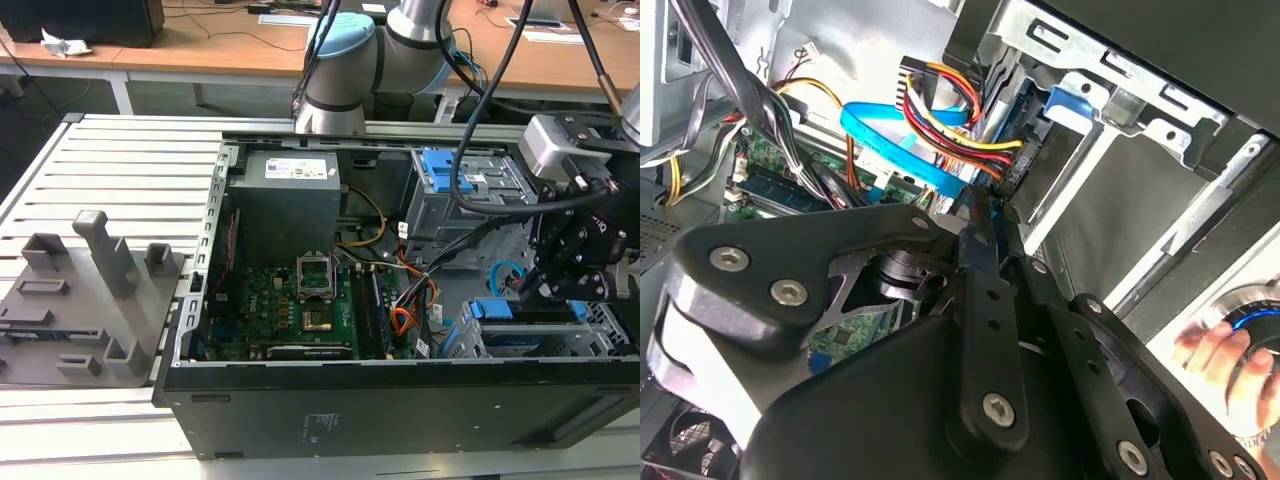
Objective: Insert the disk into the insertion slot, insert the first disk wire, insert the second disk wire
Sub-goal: 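Insert the second disk wire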
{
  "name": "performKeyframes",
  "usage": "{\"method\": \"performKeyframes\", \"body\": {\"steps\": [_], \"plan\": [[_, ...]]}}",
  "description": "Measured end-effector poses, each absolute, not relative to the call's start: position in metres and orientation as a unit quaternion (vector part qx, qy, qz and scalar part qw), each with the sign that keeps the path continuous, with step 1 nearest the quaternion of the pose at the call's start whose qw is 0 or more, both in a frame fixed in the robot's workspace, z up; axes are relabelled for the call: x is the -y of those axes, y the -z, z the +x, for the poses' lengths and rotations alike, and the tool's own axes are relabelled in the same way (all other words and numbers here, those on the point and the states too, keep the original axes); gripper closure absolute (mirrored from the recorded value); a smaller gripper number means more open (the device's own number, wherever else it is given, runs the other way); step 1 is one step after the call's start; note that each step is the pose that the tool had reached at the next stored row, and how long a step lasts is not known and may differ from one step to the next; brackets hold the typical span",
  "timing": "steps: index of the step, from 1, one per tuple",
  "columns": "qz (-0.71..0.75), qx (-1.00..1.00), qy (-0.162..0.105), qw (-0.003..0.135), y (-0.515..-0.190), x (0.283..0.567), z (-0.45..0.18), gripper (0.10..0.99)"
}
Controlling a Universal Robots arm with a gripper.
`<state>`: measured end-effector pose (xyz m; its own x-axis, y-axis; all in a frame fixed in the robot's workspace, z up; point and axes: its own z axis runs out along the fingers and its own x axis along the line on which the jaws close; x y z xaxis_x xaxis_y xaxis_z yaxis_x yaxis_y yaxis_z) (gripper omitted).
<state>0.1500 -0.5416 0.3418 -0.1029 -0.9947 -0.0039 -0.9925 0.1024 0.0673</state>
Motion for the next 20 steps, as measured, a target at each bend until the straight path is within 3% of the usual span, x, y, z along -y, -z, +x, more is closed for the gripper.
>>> {"method": "performKeyframes", "body": {"steps": [4,20], "plan": [[0.671,0.741,0.022,0.027,-0.3409,0.5417,0.1507,0.922],[0.681,0.731,0.022,0.028,-0.3474,0.5417,0.1519,0.922]]}}
